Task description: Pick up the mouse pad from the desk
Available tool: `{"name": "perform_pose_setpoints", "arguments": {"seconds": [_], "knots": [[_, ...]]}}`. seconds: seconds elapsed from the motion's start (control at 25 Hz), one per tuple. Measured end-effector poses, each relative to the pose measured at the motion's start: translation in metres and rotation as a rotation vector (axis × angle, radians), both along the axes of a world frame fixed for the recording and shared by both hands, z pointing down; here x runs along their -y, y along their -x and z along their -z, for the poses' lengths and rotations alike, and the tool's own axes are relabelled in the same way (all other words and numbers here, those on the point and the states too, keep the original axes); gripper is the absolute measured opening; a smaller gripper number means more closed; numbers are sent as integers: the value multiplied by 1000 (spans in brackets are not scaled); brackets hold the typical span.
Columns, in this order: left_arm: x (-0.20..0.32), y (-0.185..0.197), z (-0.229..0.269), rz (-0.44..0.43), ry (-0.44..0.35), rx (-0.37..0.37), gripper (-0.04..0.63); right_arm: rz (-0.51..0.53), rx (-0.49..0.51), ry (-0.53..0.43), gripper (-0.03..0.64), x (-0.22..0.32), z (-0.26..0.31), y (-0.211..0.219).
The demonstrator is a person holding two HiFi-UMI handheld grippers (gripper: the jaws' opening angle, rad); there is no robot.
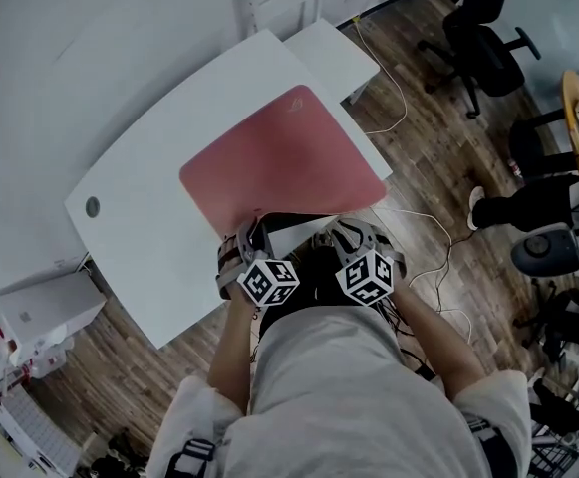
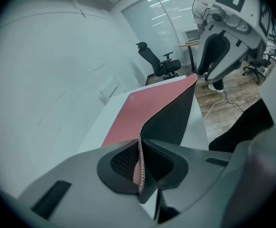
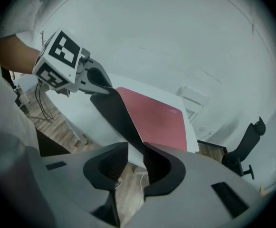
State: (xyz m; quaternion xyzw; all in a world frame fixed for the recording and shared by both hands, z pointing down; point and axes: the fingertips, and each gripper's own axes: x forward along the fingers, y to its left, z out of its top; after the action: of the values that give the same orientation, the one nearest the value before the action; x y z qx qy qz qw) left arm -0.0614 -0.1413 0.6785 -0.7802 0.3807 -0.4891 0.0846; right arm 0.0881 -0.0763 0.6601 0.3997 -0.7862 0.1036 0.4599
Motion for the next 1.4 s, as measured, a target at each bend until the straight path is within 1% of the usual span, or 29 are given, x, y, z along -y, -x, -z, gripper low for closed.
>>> {"name": "perform_pose_setpoints", "arguments": {"seconds": [0.04, 0.08, 0.12, 0.32, 0.48, 0.6, 0.68, 0.8, 0.88, 1.0, 1.12, 1.2, 1.28, 1.4], "knots": [[3, 0, 1, 4, 1, -5, 34, 13, -20, 5, 120, 4, -4, -4], [6, -1, 2, 9, 0, -9, 34, 24, -41, 6, 152, 9, -7, -10], [8, -1, 2, 17, 1, -12, 34, 36, -66, 5, 162, 14, -11, -17], [24, -1, 3, 67, 16, -26, 34, 138, -191, 10, 188, 41, -36, -44], [37, 2, 6, 87, 38, -34, 34, 233, -239, 31, 190, 61, -49, -40], [46, 4, 3, 132, 65, -55, 34, 323, -269, 45, 183, 73, -53, -34], [53, 8, 0, 166, 76, -56, 34, 359, -256, 58, 151, 80, -53, -31], [66, 9, 2, 192, 78, -45, 34, 382, -212, 97, 135, 92, -51, -30], [75, 11, -1, 197, 69, -38, 34, 394, -188, 105, 117, 101, -47, -28], [90, 14, -3, 223, 64, -39, 34, 423, -197, 89, 95, 115, -45, -24], [104, 15, 3, 260, 59, -39, 34, 452, -212, 72, 87, 129, -44, -23], [114, 17, 2, 267, 47, -38, 34, 462, -213, 59, 84, 141, -43, -21], [124, 20, 5, 269, 25, -37, 34, 463, -213, 42, 81, 155, -40, -19], [141, 22, 26, 302, -4, -60, 34, 442, -186, 14, 74, 178, -30, -16]]}}
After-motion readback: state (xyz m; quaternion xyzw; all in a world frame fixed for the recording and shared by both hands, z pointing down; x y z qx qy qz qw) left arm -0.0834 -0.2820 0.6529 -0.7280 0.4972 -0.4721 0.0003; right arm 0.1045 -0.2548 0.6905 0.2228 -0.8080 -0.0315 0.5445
